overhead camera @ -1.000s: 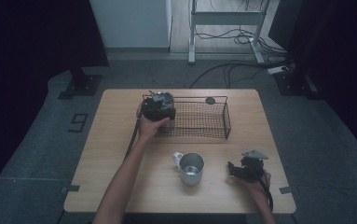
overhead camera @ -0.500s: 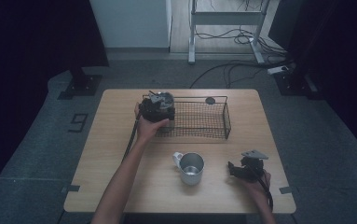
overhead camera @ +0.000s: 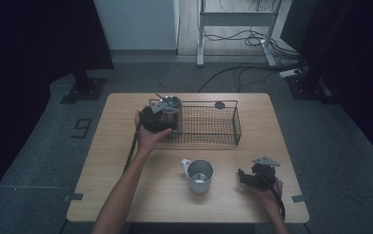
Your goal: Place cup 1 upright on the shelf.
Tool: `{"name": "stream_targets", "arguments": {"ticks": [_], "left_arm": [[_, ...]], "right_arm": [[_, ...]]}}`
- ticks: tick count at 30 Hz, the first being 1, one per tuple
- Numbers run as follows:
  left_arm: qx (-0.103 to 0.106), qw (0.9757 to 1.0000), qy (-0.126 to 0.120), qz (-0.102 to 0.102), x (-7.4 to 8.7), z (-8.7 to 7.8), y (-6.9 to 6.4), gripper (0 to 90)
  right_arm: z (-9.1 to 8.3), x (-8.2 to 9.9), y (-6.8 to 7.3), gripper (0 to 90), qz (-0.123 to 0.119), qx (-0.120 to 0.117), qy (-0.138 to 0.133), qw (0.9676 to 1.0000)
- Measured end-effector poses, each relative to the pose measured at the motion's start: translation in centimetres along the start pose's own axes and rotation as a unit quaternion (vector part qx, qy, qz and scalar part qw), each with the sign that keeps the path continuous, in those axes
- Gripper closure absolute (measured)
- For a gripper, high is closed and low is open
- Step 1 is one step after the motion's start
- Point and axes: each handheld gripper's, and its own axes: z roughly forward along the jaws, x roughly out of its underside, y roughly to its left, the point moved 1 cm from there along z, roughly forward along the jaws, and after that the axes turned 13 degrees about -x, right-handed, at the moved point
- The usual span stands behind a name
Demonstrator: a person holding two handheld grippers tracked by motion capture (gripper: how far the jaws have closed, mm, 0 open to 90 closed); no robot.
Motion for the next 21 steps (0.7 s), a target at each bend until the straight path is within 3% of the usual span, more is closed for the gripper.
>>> {"name": "stream_targets", "arguments": {"ticks": [6, 11, 21], "left_arm": [[-0.003, 0.9999, -0.01, -0.007, 0.1, -1.0, 0.6, 0.0], [0.012, 0.9996, -0.019, -0.018, -0.2, -2.6, 1.2, 0.1], [0.041, 0.9987, -0.029, -0.007, 0.3, -5.7, 0.9, 0.9]], "right_arm": [[0.0, 0.0, 0.0, 15.0, 0.003, 0.004, 0.0, 1.0], [-0.1, 0.0, 0.0, 15.0, 0.003, 0.004, 0.0, 1.0], [-0.1, 0.0, 0.0, 15.0, 0.004, 0.004, 0.0, 1.0]]}}
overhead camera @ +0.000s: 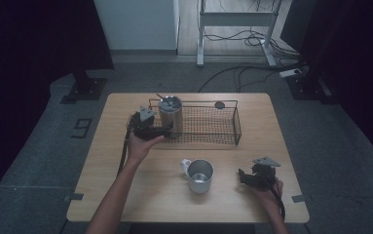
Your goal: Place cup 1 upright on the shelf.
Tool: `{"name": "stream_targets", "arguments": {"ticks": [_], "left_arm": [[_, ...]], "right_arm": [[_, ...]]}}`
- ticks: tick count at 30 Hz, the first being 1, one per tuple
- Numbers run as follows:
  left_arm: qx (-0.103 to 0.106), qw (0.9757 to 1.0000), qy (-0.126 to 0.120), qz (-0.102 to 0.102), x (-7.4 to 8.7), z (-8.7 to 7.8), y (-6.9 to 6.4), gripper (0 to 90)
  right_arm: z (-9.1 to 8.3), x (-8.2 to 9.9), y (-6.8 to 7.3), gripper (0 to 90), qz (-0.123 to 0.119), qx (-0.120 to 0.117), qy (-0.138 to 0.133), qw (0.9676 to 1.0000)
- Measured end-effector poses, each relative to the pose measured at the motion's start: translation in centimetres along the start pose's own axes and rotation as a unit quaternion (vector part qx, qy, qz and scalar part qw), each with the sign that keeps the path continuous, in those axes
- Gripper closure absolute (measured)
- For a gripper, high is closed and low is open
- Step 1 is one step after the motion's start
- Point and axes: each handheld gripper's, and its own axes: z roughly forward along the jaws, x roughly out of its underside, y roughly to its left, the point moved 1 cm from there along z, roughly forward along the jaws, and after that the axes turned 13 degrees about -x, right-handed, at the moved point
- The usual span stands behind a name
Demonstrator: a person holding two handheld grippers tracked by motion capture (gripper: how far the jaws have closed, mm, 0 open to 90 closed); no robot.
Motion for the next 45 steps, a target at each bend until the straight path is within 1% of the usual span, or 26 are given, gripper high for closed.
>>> {"name": "stream_targets", "arguments": {"ticks": [1, 4, 5, 7, 8, 9, 12, 14, 15, 16, 17, 18, 21, 22, 23, 25, 28, 30, 31, 33, 37, 38, 41, 44, 45], "left_arm": [[0.005, 1.0, 0.001, 0.002, 0.4, -0.7, -0.1, 1.0], [0.013, 0.9999, 0.001, 0.001, 1.0, -1.8, -0.1, 1.6], [0.013, 0.9999, 0.001, 0.001, 1.0, -1.8, -0.1, 1.7], [0.021, 0.9998, -0.002, -0.002, 1.7, -2.8, 0.0, 2.4], [0.021, 0.9998, -0.002, -0.002, 1.7, -2.8, 0.0, 2.4], [0.027, 0.9996, -0.001, -0.004, 2.1, -3.3, 0.1, 2.4], [0.039, 0.9992, -0.001, -0.009, 2.8, -4.2, 0.2, 2.5], [0.041, 0.9991, -0.001, -0.009, 3.1, -4.5, 0.2, 3.0], [0.048, 0.9988, 0.005, -0.008, 3.9, -5.0, 0.3, 3.1], [0.049, 0.9987, 0.008, -0.007, 4.1, -5.1, 0.3, 3.1], [0.049, 0.9987, 0.008, -0.007, 4.1, -5.1, 0.3, 3.1], [0.051, 0.9986, 0.012, -0.007, 5.0, -5.6, 0.4, 3.3], [0.05, 0.9986, 0.018, -0.005, 6.1, -6.0, 0.4, 3.6], [0.05, 0.9986, 0.018, -0.005, 6.1, -6.0, 0.4, 3.8], [0.054, 0.9983, 0.02, -0.011, 6.9, -6.4, 0.4, 4.2], [0.057, 0.998, 0.024, -0.012, 7.9, -6.7, 0.4, 4.3], [0.058, 0.9978, 0.03, -0.011, 8.9, -7.0, 0.5, 4.9], [0.057, 0.9978, 0.032, -0.01, 9.1, -7.1, 0.5, 5.2], [0.056, 0.9977, 0.036, -0.007, 9.7, -7.2, 0.6, 5.2], [0.055, 0.9977, 0.038, -0.009, 10.2, -7.3, 0.7, 6.3], [0.052, 0.9973, 0.052, -0.003, 11.3, -7.1, 0.8, 7.0], [0.052, 0.9973, 0.052, -0.003, 11.3, -7.1, 0.8, 7.0], [0.049, 0.9969, 0.062, -0.003, 12.1, -6.9, 0.8, 7.0], [0.045, 0.997, 0.063, -0.003, 12.2, -6.8, 0.8, 7.2], [0.044, 0.9972, 0.06, -0.006, 12.2, -6.9, 0.7, 7.7]], "right_arm": [[0.0, 0.0, 0.0, 15.0, 0.001, 0.0, -0.001, 1.0], [0.0, 0.0, 0.0, 15.0, 0.001, 0.0, -0.001, 1.0], [0.0, 0.0, 0.0, 15.0, 0.001, 0.0, -0.001, 1.0], [0.0, 0.0, 0.0, 15.1, 0.001, 0.0, 0.0, 1.0], [0.0, 0.0, 0.0, 15.1, 0.001, 0.0, 0.0, 1.0], [0.0, 0.0, 0.0, 15.1, 0.001, 0.0, 0.0, 1.0], [0.0, 0.0, 0.0, 15.1, 0.001, 0.0, 0.0, 1.0], [0.0, 0.0, 0.0, 15.1, 0.0, 0.0, 0.0, 1.0], [0.0, 0.0, 0.0, 15.1, 0.001, 0.0, 0.0, 1.0], [0.0, 0.0, 0.0, 15.1, 0.0, 0.0, 0.0, 1.0], [0.0, 0.0, 0.0, 15.1, 0.0, 0.0, 0.0, 1.0], [0.0, 0.0, 0.0, 15.1, 0.0, 0.0, 0.0, 1.0], [0.0, 0.0, 0.0, 15.1, 0.0, 0.0, 0.0, 1.0], [0.0, 0.0, 0.0, 15.1, 0.0, 0.0, 0.0, 1.0], [0.0, 0.0, 0.0, 15.1, 0.001, 0.0, 0.0, 1.0], [0.0, 0.0, 0.0, 15.2, 0.0, 0.0, 0.0, 1.0], [0.0, 0.0, 0.0, 15.3, 0.001, 0.0, -0.001, 1.0], [0.0, 0.0, 0.0, 15.3, 0.001, 0.0, 0.0, 1.0], [0.0, 0.0, 0.0, 15.3, 0.001, 0.0, -0.001, 1.0], [0.0, 0.0, 0.0, 15.2, 0.001, 0.0, -0.001, 1.0], [0.0, 0.0, 0.0, 15.2, 0.001, 0.0, -0.001, 1.0], [0.0, 0.0, 0.0, 15.2, 0.001, 0.0, -0.001, 1.0], [0.0, 0.0, 0.0, 15.2, 0.001, 0.0, -0.001, 1.0], [0.0, 0.0, 0.0, 15.2, 0.0, 0.0, -0.001, 1.0], [0.0, 0.0, 0.0, 14.9, 0.001, 0.001, -0.001, 1.0]]}}
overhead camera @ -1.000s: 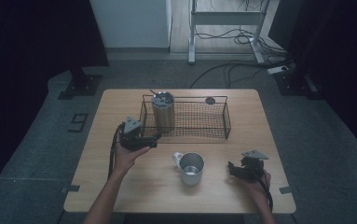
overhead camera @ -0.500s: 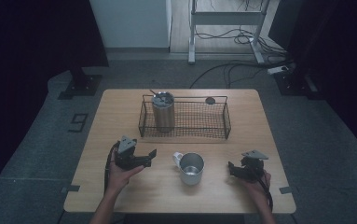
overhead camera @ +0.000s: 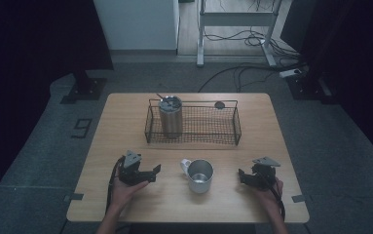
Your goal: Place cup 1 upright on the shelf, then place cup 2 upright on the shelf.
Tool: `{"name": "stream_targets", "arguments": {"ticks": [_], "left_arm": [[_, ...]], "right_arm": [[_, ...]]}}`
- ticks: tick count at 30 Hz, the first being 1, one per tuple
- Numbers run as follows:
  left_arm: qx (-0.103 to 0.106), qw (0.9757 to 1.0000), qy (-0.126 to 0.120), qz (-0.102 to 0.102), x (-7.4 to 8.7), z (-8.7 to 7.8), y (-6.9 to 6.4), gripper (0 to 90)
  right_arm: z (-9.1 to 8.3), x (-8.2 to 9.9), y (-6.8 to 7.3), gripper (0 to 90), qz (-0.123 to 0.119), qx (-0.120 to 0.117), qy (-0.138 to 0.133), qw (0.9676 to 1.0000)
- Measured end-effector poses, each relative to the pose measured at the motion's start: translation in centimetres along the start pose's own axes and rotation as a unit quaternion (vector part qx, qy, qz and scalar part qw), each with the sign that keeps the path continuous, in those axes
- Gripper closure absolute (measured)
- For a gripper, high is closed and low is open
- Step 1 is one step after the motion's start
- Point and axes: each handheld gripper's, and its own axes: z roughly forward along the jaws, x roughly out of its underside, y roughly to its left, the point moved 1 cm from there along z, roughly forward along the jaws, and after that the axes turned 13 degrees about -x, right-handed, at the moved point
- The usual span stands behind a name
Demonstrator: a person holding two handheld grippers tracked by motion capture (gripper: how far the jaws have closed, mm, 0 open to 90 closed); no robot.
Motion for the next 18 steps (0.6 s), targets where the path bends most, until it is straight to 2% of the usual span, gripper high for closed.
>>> {"name": "stream_targets", "arguments": {"ticks": [5, 8, 10, 15, 18], "left_arm": [[0.003, 1.0, -0.001, 0.001, 0.1, 0.0, -0.1, 7.7], [0.004, 1.0, 0.006, -0.003, 0.2, 0.2, -0.1, 7.7], [0.007, 0.9999, 0.007, -0.007, 0.3, 0.4, -0.1, 7.9], [0.009, 0.9999, 0.011, -0.003, 0.5, 0.5, -0.4, 7.9], [0.013, 0.9998, 0.012, 0.0, 0.6, 0.6, -0.6, 7.9]], "right_arm": [[-0.1, 0.0, 0.3, 14.6, -0.014, 0.009, -0.004, 0.9999], [-0.3, 0.1, 0.6, 15.6, -0.025, 0.017, -0.017, 0.9994], [-0.5, 0.1, 0.6, 15.8, -0.023, 0.011, -0.026, 0.9993], [-1.3, 0.0, 0.8, 16.2, -0.016, 0.001, -0.045, 0.9989], [-2.3, -0.3, 1.2, 17.5, -0.013, -0.014, -0.069, 0.9975]]}}
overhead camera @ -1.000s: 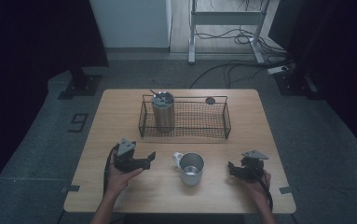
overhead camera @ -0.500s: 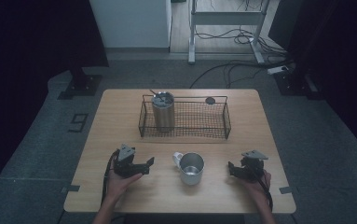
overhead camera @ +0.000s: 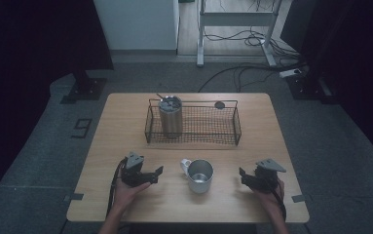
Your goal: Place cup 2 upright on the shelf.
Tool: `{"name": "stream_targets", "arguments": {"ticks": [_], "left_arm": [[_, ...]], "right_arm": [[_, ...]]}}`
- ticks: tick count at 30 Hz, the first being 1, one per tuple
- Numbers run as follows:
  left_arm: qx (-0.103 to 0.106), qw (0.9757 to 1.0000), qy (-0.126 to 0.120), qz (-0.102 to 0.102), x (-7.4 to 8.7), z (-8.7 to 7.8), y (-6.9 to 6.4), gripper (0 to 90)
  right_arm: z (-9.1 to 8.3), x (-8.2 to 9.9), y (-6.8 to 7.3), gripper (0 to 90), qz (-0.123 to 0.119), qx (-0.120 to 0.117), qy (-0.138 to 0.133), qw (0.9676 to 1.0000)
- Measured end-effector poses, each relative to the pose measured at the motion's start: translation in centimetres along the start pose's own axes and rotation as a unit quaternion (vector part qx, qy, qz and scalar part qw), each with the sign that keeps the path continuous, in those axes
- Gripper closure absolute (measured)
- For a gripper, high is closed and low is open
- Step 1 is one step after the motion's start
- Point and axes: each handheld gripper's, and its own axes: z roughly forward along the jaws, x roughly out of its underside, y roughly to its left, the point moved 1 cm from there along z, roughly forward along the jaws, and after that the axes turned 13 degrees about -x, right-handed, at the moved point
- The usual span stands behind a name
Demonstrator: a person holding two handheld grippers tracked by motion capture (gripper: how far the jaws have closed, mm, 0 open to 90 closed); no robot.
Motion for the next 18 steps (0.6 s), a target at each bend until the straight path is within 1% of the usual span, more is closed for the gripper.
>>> {"name": "stream_targets", "arguments": {"ticks": [2, 3, 4, 8, 9, 10, 12, 13, 14, 16, 17, 18], "left_arm": [[0.0, 1.0, -0.002, 0.001, 0.0, 0.0, -0.1, 7.9], [0.0, 1.0, -0.002, 0.001, 0.0, 0.0, -0.1, 7.9], [0.001, 1.0, -0.002, 0.0, 0.0, -0.1, -0.1, 7.9], [-0.002, 1.0, -0.005, 0.001, 0.0, -0.3, -0.1, 7.9], [-0.002, 1.0, -0.005, 0.001, 0.0, -0.3, -0.1, 8.0], [-0.002, 1.0, -0.005, 0.002, 0.0, -0.3, -0.2, 8.0], [-0.003, 1.0, -0.004, 0.003, 0.0, -0.3, -0.1, 8.0], [-0.003, 1.0, -0.004, 0.003, 0.0, -0.3, -0.1, 8.0], [-0.005, 1.0, -0.002, 0.003, 0.0, -0.2, -0.1, 8.0], [-0.012, 0.9999, -0.005, 0.007, 0.0, -0.3, -0.1, 8.0], [-0.012, 0.9999, -0.005, 0.007, 0.0, -0.3, -0.1, 8.0], [-0.023, 0.9996, -0.012, 0.012, 0.1, -0.4, -0.1, 8.3]], "right_arm": [[-0.4, -0.2, 0.3, 17.9, 0.002, -0.01, -0.013, 0.9999], [-0.4, -0.2, 0.3, 17.9, 0.002, -0.01, -0.013, 0.9999], [-0.6, -0.5, 0.7, 17.9, 0.001, -0.017, -0.019, 0.9997], [-1.0, -0.9, 1.5, 17.9, -0.003, -0.033, -0.03, 0.999], [-1.0, -0.9, 1.5, 17.9, -0.003, -0.033, -0.03, 0.999], [-1.4, -1.1, 1.9, 18.5, -0.006, -0.04, -0.041, 0.9984], [-1.8, -1.3, 2.1, 18.7, -0.005, -0.049, -0.05, 0.9975], [-1.8, -1.3, 2.1, 18.7, -0.005, -0.049, -0.05, 0.9975], [-2.2, -1.5, 2.5, 19.0, 0.002, -0.064, -0.063, 0.996], [-2.4, -1.7, 2.9, 19.0, 0.004, -0.078, -0.069, 0.9946], [-2.4, -1.7, 2.9, 19.0, 0.004, -0.078, -0.069, 0.9946], [-2.6, -2.0, 3.4, 18.9, 0.001, -0.09, -0.073, 0.9932]]}}
